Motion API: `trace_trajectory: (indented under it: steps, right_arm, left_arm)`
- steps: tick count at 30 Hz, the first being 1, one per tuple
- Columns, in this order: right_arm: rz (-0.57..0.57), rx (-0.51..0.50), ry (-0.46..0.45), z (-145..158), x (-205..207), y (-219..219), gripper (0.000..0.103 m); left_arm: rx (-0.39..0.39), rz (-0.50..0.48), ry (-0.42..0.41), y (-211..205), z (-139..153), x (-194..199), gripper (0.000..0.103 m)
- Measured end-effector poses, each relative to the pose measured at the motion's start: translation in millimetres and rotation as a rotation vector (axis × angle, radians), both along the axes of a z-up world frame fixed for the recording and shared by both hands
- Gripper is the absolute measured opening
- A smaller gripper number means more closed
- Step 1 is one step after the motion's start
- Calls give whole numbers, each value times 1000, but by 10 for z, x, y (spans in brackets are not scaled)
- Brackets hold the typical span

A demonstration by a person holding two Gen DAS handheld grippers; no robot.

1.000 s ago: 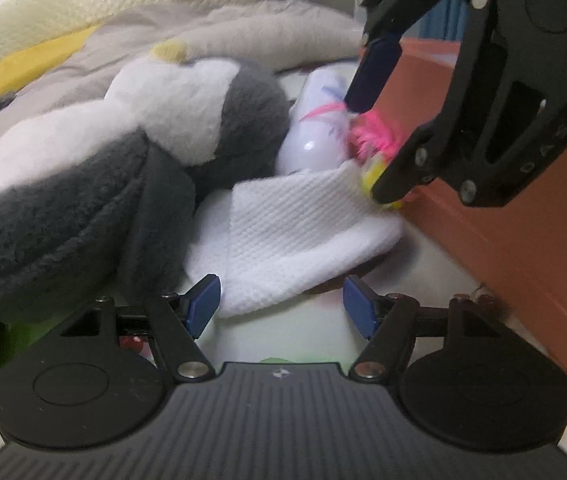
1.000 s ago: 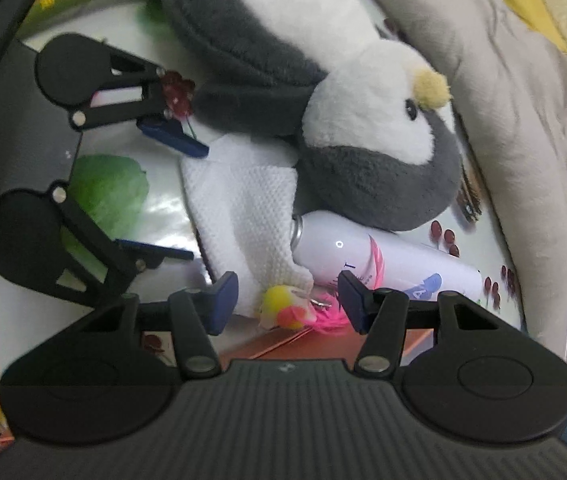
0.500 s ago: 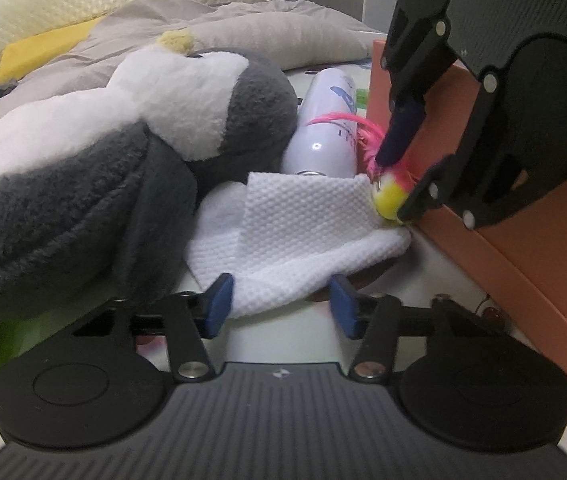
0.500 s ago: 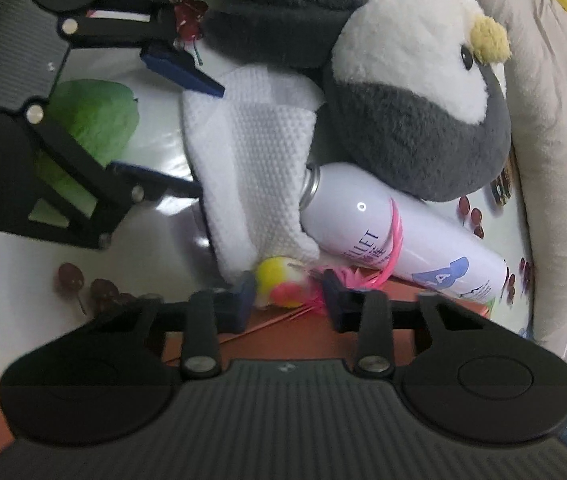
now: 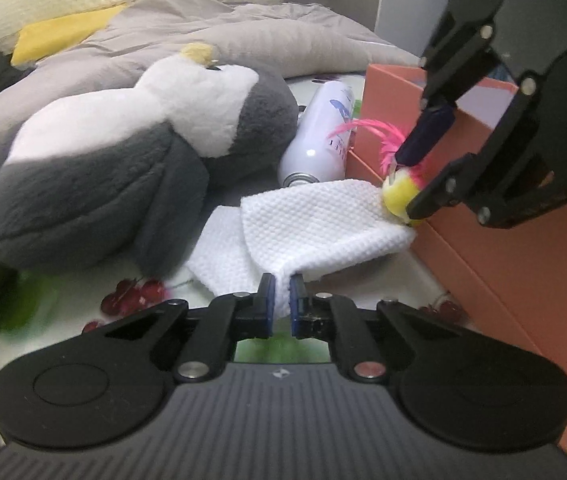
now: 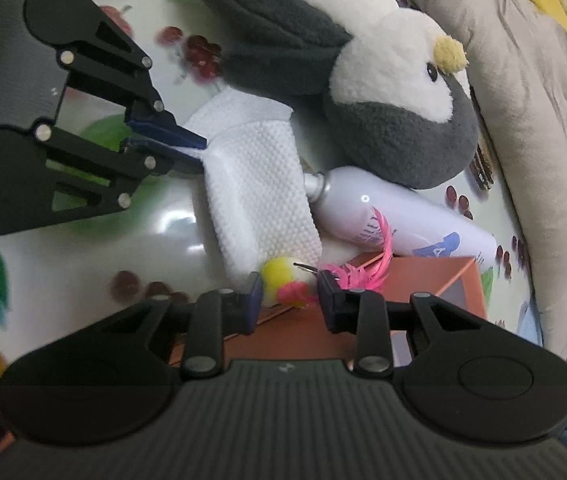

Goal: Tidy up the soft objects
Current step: 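Lift the white towel with the left gripper while the right gripper lifts the feather toy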

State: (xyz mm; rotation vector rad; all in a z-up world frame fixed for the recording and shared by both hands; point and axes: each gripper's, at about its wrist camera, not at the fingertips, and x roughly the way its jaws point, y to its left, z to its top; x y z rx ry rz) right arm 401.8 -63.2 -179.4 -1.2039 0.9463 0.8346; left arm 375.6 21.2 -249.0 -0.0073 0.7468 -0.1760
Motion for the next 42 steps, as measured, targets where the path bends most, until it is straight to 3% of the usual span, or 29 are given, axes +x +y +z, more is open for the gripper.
trace_trajectory:
  steps: [14,27,34,37,40,42]
  right_arm:
    - [-96,162,-12,334,-632,-20,33]
    - [-288,361,24,208,-1187,-108,33]
    - [-378,486,42,88,-1501,-167,33]
    - [-426,544,-4,0,-1635,-246,33]
    - [-479,601,-16,-88,-1745,-361,33]
    - [-515,644,-26,-140,-1808,-431,33]
  left_arm:
    - [5,149,52,205,156,-905,9]
    - [-62,335,151,559,172,-1643,9]
    - [-77,320,187,479,138,-1778,10]
    - [-71,306,191,483,156,-1786,10]
    - [-63,278,205,483,184,-1803,27]
    - [-55,263,201,479,190,-1818,49]
